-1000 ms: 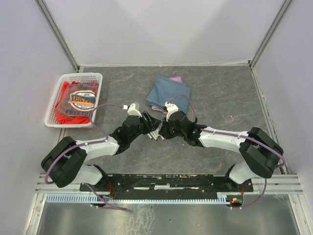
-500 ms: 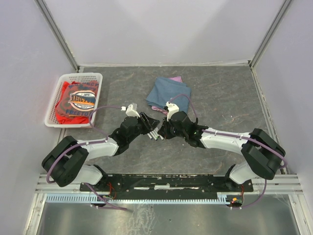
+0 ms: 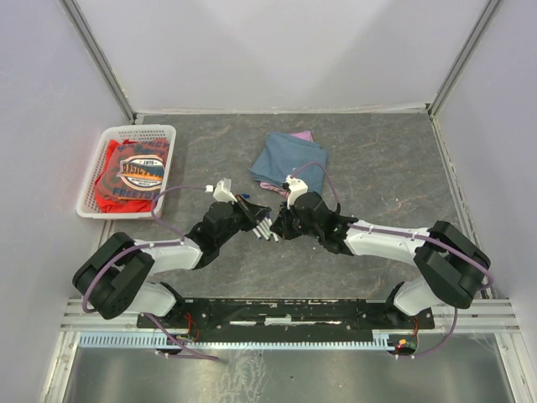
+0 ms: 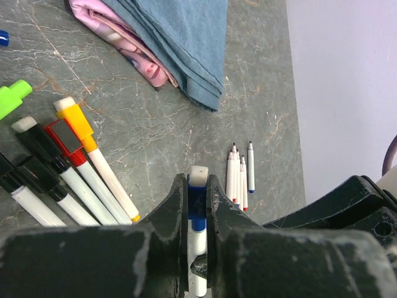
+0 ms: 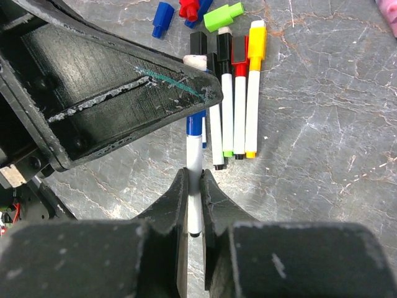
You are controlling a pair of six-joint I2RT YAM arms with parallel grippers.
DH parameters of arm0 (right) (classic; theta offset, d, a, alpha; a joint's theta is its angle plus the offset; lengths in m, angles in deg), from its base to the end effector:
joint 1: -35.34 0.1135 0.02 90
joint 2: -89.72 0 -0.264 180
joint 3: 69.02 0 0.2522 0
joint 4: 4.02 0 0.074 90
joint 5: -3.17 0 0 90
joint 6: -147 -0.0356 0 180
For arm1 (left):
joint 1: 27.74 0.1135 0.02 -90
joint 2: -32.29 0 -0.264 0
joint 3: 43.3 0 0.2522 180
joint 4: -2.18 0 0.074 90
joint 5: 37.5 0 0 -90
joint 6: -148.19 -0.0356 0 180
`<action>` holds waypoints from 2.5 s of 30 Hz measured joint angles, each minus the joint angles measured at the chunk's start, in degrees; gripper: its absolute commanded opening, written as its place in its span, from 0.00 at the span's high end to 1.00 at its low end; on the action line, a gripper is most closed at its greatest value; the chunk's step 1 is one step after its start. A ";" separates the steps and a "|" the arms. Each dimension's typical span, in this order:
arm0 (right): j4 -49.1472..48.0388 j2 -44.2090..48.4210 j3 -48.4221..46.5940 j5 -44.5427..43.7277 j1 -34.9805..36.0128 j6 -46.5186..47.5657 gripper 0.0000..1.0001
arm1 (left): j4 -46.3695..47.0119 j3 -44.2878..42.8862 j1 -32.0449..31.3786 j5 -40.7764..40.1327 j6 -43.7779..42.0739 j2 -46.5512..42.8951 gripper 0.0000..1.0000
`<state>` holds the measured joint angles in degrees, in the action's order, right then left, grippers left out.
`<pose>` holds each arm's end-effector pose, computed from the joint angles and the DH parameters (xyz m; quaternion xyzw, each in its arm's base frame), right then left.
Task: Open the pen caps
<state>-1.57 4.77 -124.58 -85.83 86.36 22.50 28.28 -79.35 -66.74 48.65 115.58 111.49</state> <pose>0.1943 0.2411 0.1949 -0.1297 0.8642 0.3356 0.3517 0.2030 -0.1613 0.1682 -0.1481 0.7901 -0.4249 0.4162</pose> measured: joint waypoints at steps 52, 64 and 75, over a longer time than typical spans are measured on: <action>20.28 -3.37 -2.54 -24.68 -7.15 -3.45 0.97 | -25.24 -3.06 5.95 -19.15 -13.99 -5.11 0.90; 22.29 -3.37 -2.23 -25.64 -8.44 -4.85 0.94 | -25.18 -2.49 5.95 -19.19 -13.99 -4.04 0.83; 23.21 -3.37 -0.28 -26.18 -8.44 -6.01 0.68 | -24.76 -1.62 5.95 -19.15 -13.97 -3.41 0.59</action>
<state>21.64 1.41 -124.86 -112.02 77.93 16.49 3.51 -80.96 -60.80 29.50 101.61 108.08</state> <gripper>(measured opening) 0.232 0.335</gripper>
